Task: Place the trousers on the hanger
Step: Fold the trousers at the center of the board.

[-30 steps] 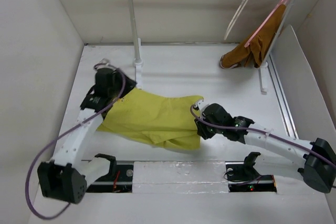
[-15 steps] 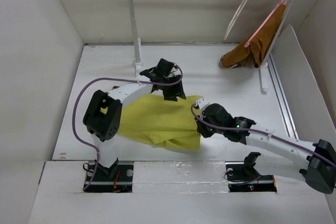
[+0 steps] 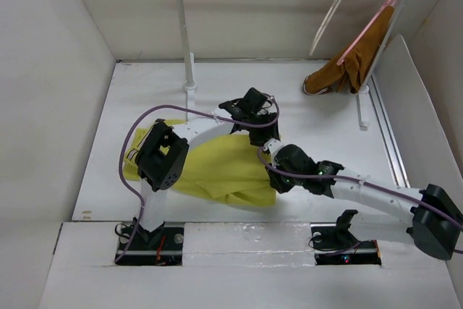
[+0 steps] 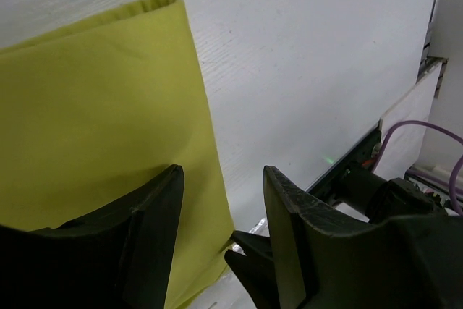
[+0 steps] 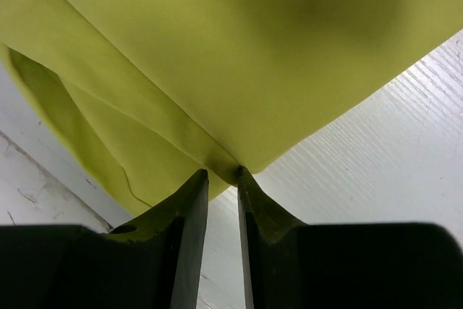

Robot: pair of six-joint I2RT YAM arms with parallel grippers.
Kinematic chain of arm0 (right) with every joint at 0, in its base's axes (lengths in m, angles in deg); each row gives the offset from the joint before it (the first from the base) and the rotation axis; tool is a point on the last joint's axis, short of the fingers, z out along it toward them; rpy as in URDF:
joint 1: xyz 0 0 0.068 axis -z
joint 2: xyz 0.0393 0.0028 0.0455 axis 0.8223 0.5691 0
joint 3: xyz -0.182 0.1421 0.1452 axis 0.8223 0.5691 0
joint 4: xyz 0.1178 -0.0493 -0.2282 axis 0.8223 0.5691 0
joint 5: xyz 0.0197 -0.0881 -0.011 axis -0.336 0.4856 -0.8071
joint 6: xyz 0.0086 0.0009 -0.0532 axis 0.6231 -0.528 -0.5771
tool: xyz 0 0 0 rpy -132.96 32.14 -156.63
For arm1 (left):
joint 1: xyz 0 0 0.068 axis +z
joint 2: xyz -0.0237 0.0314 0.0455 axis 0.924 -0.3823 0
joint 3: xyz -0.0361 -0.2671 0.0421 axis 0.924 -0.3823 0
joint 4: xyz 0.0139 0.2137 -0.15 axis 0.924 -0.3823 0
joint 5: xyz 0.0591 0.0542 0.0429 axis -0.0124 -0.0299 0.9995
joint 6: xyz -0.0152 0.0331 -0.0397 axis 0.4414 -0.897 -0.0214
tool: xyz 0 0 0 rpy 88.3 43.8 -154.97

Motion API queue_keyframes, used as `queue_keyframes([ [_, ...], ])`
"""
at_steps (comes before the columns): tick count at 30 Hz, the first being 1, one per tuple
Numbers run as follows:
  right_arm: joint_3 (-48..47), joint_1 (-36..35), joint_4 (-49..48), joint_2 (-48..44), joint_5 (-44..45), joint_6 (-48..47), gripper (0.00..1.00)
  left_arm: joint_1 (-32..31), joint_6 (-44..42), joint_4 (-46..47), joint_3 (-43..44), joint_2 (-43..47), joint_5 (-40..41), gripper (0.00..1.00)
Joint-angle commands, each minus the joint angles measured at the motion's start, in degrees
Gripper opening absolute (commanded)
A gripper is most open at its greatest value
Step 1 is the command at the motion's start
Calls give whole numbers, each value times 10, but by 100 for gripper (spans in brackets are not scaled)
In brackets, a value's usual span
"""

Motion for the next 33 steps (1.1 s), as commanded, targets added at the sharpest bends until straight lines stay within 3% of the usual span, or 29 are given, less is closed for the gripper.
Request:
queue_keyframes([
  [1, 4, -3, -23, 7, 15, 4, 28, 5, -1, 9, -3, -7, 3, 44],
  [3, 6, -3, -27, 11, 20, 4, 19, 5, -2, 7, -1, -16, 7, 44],
  [6, 8, -3, -26, 9, 36, 8, 19, 5, -2, 7, -3, -25, 9, 44],
  [8, 12, -3, -26, 5, 51, 13, 3, 5, -3, 8, -6, -29, 13, 43],
  [10, 13, -3, -20, -11, 56, 18, 0, 5, -2, 8, -9, -32, 30, 43],
  [13, 15, -10, 4, -35, 60, 29, 0, 5, 3, 10, -9, -40, 52, 43],
  [17, 53, -69, 51, -103, 15, 65, 0, 5, 17, 18, -4, -69, 94, 43],
  [25, 98, -121, 74, -140, -41, 107, 0, 5, 32, 34, -13, -80, 106, 43],
  [28, 89, -151, 107, -147, -21, 126, 0, 5, 33, 37, -14, -86, 110, 43],
  [31, 72, -163, 132, -172, 59, 147, 0, 5, 37, 40, -18, -84, 96, 42],
  [33, 68, -158, 111, -177, 87, 147, 18, 5, 43, 49, -24, -73, 92, 42],
])
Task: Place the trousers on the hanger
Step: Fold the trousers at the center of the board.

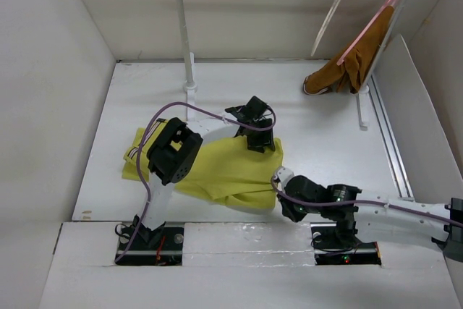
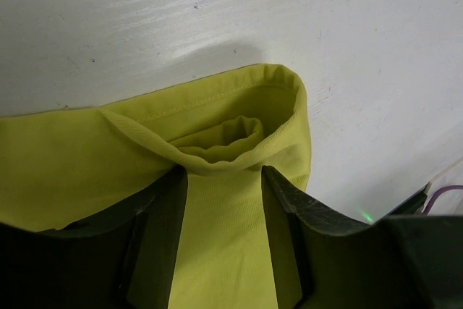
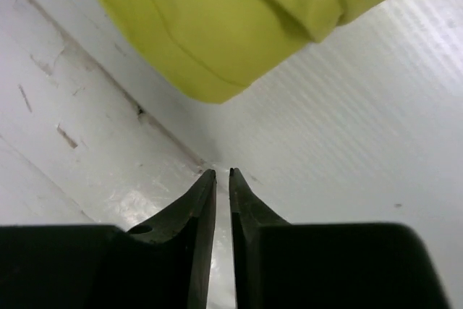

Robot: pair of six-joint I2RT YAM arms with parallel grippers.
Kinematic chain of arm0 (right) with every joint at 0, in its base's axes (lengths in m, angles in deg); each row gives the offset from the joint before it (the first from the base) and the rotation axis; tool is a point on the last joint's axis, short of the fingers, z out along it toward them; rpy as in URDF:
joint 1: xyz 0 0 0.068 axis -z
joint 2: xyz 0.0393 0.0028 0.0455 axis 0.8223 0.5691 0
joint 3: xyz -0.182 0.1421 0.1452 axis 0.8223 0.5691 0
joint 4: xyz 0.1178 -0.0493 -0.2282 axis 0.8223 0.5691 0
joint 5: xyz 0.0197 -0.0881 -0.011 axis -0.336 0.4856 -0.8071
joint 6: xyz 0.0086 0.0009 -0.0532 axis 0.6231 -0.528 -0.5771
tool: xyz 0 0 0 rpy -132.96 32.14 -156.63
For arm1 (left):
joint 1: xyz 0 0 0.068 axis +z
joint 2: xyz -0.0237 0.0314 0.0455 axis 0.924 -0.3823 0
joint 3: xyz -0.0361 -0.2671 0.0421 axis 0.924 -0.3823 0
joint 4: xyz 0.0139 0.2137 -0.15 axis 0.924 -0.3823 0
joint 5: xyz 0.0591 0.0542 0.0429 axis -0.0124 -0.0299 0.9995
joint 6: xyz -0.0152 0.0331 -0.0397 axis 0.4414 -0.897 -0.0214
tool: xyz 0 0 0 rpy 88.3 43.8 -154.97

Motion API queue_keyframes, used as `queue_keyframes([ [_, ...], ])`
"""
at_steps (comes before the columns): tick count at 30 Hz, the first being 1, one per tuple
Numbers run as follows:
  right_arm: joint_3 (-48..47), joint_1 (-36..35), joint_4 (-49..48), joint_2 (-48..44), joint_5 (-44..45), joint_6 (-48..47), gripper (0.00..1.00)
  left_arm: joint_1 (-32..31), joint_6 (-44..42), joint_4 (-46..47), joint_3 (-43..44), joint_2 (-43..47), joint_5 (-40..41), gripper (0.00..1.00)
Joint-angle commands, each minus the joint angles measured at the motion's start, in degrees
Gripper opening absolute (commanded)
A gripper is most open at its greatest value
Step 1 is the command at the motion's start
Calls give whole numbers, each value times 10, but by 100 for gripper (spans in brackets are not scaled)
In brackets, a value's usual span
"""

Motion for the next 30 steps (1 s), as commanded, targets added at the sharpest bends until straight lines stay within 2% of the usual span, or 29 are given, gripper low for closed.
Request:
queue_keyframes([
  [1, -33, 5, -12, -10, 80, 19, 20, 0, 7, 22, -18, 11, 10, 42],
  [6, -38, 29, -98, 46, 95, -10, 34, 0, -3, 13, -10, 20, 12, 42],
  [12, -91, 29, -125, 133, 156, -54, 35, 0, -11, -3, 14, -17, 20, 39],
  [21, -108, 39, -148, 181, 200, -53, 30, 5, -9, -4, 35, -36, 18, 36],
  [23, -112, 39, -143, 202, 211, -43, 26, 5, -7, -3, 35, -38, 14, 36],
  [25, -121, 39, -98, 211, 248, -21, 26, 5, -6, -4, 39, -39, 13, 35],
  [30, -137, 39, -50, 208, 302, -4, 32, 10, -12, -12, 39, -33, 16, 34],
])
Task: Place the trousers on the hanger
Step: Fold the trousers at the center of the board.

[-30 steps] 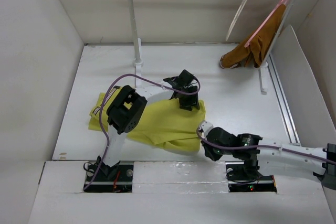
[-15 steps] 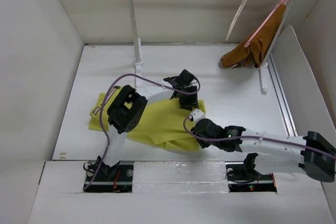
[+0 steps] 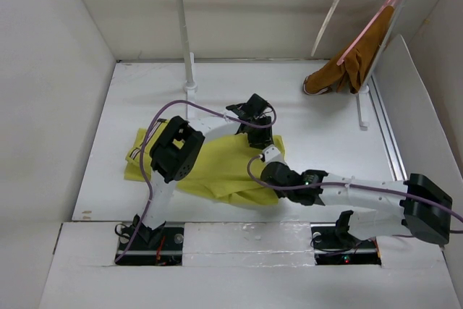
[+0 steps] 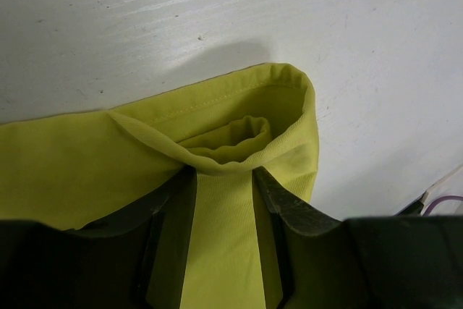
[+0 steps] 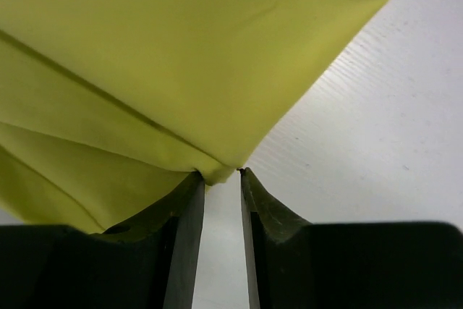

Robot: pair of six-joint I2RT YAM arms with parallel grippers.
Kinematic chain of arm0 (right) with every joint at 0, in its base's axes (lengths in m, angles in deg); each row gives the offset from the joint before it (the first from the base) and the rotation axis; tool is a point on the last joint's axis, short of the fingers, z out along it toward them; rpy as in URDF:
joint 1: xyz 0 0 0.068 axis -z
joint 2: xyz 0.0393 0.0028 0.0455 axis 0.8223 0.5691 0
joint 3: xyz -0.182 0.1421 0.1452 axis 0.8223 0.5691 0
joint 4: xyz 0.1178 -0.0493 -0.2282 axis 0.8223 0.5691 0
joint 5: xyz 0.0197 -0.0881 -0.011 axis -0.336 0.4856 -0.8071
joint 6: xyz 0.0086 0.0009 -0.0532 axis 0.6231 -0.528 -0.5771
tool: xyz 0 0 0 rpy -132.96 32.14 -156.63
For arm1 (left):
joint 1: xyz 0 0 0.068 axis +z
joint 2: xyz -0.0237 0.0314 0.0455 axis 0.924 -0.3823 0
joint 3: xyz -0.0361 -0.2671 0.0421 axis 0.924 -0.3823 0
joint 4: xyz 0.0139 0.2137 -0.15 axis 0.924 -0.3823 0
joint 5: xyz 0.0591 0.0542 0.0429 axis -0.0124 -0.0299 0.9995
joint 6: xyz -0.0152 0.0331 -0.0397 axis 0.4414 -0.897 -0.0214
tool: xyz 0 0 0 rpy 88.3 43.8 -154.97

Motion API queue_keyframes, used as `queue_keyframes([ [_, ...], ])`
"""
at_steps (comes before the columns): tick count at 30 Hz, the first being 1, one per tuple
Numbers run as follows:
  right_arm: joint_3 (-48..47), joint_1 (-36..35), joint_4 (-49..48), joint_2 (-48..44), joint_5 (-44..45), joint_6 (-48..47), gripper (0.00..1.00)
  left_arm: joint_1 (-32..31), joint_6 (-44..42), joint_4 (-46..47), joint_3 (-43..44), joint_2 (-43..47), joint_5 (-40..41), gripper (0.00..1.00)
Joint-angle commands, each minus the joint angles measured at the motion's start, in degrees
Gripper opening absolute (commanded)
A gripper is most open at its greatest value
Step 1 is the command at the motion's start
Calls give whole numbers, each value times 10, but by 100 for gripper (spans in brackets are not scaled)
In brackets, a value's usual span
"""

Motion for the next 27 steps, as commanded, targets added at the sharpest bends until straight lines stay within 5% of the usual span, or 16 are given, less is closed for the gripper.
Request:
queue_keyframes([
  [1, -28, 4, 25, -12, 69, 19, 33, 3, -13, -5, 10, -11, 18, 34],
  [7, -33, 9, 14, 14, 71, 28, 33, 8, -15, -5, 6, -15, 18, 33],
  [12, -28, 9, -13, 26, 52, 25, 0, 8, -11, 1, 11, -19, 16, 33],
  [27, 85, -44, 40, -130, -114, 43, 0, 32, -7, -18, 70, -83, 36, 33],
])
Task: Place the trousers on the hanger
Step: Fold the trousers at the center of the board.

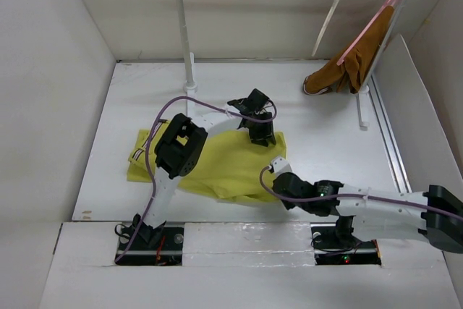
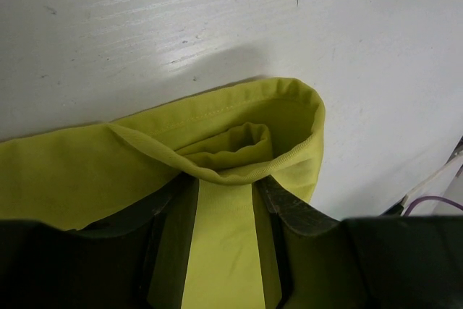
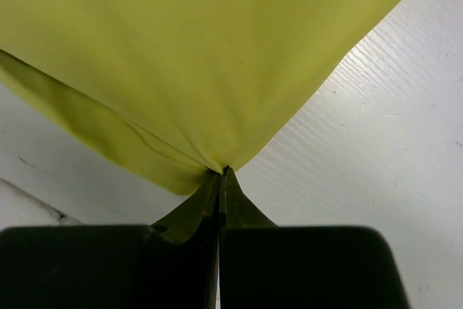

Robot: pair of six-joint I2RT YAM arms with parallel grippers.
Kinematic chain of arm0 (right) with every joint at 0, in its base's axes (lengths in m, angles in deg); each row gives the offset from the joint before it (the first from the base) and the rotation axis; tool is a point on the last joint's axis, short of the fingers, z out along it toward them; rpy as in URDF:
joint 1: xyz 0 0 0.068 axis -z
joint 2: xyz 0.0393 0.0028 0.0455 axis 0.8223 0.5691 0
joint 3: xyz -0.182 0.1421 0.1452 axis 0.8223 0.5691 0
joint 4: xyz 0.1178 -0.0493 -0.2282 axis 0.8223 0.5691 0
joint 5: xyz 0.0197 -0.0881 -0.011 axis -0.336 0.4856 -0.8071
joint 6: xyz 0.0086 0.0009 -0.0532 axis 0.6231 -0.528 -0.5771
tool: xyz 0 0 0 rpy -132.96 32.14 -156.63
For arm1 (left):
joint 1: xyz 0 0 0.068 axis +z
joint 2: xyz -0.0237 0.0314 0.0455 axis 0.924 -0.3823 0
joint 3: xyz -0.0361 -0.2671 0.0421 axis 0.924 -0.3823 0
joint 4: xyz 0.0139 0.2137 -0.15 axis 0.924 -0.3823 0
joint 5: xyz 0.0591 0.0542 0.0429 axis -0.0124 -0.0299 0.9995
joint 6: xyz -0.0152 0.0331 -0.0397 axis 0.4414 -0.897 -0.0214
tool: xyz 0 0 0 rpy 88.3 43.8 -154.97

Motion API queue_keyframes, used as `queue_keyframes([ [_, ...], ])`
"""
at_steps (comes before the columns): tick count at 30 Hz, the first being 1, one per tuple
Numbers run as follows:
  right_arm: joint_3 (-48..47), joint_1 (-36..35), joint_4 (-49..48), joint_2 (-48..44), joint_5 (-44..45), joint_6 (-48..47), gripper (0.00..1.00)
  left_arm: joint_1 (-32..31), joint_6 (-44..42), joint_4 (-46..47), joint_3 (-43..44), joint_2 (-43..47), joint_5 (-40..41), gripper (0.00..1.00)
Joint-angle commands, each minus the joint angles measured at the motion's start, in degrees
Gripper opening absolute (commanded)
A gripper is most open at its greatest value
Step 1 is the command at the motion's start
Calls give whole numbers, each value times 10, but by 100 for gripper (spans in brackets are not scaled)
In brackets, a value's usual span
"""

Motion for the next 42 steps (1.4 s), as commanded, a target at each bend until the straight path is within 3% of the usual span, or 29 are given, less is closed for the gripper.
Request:
queue_keyframes([
  [1, 4, -10, 44, -39, -61, 19, 0, 12, -15, 4, 15, -43, 62, 33],
  [12, 30, -15, 35, -42, -137, 24, 0, 17, -27, -11, 20, -42, 69, 34],
  [15, -11, -15, 96, -35, -115, 15, 25, 17, -35, -17, 14, -10, 58, 38],
  [16, -50, -15, 150, -60, -99, -3, 41, 17, -41, -19, 11, 35, 58, 42],
  [20, -132, -15, 182, -88, -80, -29, 49, 17, -53, -23, 16, 98, 66, 46],
  [21, -164, -15, 181, -88, -75, -34, 48, 17, -62, -29, 19, 126, 70, 47],
  [23, -187, -9, 150, -80, -83, -59, 32, 17, -71, -31, 19, 151, 87, 47],
  [24, -197, -9, 131, -67, -86, -67, 19, 17, -77, -34, 6, 177, 95, 47],
  [25, -198, 4, 93, -57, -84, -75, 0, 17, -84, -34, -6, 188, 104, 47],
  [28, -182, 42, 29, -2, -87, -103, 0, 31, -83, -18, -88, 244, 132, 41],
  [32, -141, 84, -55, 54, -75, -83, 0, 46, -59, 30, -251, 333, 131, 20],
  [35, -96, 110, -86, 64, -75, -61, 0, 53, -39, 54, -372, 413, 155, 13],
  [37, -79, 136, -103, 72, -119, -67, 0, 64, -29, 69, -455, 468, 160, 11],
  [41, -152, 141, -11, 80, -132, -123, 0, 87, -4, 79, -556, 552, 152, 9],
  [42, -212, 141, 9, 67, -130, -134, 0, 87, 2, 76, -571, 581, 152, 9],
])
